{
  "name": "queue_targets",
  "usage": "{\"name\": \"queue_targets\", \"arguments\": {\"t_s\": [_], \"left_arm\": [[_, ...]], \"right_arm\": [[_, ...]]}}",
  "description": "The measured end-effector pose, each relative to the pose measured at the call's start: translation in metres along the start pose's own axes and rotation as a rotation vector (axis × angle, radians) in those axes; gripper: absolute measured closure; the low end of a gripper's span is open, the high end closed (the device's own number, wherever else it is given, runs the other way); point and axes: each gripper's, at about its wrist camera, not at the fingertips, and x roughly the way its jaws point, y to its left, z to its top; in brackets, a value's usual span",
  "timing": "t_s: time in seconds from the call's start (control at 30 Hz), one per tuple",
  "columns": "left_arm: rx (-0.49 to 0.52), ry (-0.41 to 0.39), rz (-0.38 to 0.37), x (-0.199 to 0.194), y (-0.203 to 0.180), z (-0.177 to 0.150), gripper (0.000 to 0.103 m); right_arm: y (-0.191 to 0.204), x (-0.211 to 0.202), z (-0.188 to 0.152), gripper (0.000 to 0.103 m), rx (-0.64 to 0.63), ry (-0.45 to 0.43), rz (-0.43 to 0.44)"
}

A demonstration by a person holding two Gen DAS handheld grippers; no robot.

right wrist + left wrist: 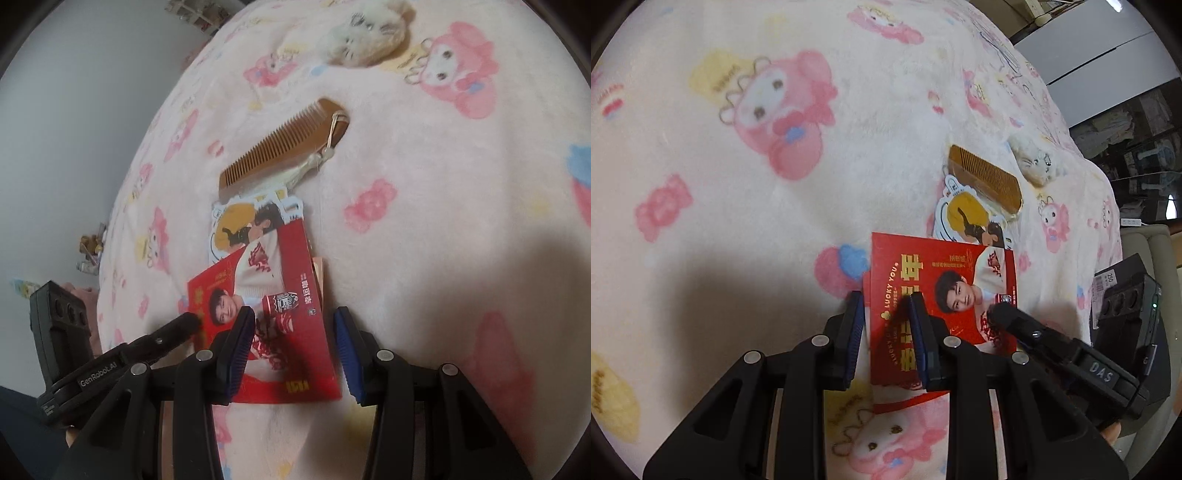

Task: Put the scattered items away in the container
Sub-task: 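Carry the red envelopes with both grippers over the black box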

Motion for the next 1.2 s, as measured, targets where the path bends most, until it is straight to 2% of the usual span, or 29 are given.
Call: {"name": "queue_targets", "arguments": {"t_s": [0.1, 0.23, 0.33, 0.47, 0.57, 0.63, 0.7, 0.77, 0.87, 0.97, 1.03, 1.1, 1.2], "left_arm": [[0.002, -0.006, 0.01, -0.006, -0.001, -0.01, 0.076], [-0.01, -0.023, 0.005, -0.024, 0.002, -0.02, 0.075], [0.021, -0.055, 0.007, -0.046, -0.005, -0.022, 0.075], [0.074, -0.095, -0.034, -0.083, -0.029, -0.02, 0.075], [0.151, -0.12, -0.071, -0.109, -0.064, -0.019, 0.075], [0.215, -0.146, -0.055, -0.125, -0.089, -0.018, 0.075], [0.285, -0.168, -0.065, -0.139, -0.118, -0.019, 0.075], [0.349, -0.203, -0.032, -0.15, -0.142, -0.023, 0.075], [0.374, -0.233, -0.039, -0.164, -0.162, -0.024, 0.075], [0.367, -0.21, -0.121, -0.173, -0.174, -0.023, 0.075], [0.387, -0.205, -0.141, -0.177, -0.191, -0.022, 0.075], [0.433, -0.199, -0.164, -0.181, -0.216, -0.024, 0.075], [0.516, -0.179, -0.188, -0.177, -0.261, -0.031, 0.075]], "right_arm": [[0.006, -0.004, -0.005, 0.062, -0.059, 0.01, -0.029], [0.021, -0.014, -0.018, 0.062, -0.137, 0.011, -0.026], [0.034, -0.028, -0.025, 0.062, -0.198, -0.016, -0.001], [0.048, -0.061, -0.032, 0.062, -0.191, -0.066, 0.033], [0.054, -0.098, -0.039, 0.062, -0.188, -0.116, 0.041], [0.057, -0.127, -0.044, 0.062, -0.187, -0.141, 0.053], [0.06, -0.153, -0.051, 0.062, -0.196, -0.181, 0.022], [0.063, -0.176, -0.056, 0.062, -0.186, -0.206, 0.039], [0.068, -0.203, -0.058, 0.062, -0.171, -0.25, 0.072], [0.073, -0.228, -0.06, 0.062, -0.175, -0.326, 0.039], [0.073, -0.246, -0.057, 0.062, -0.173, -0.355, 0.032], [0.069, -0.265, -0.053, 0.062, -0.159, -0.378, 0.031], [0.058, -0.298, -0.049, 0.062, -0.156, -0.439, -0.034]]}}
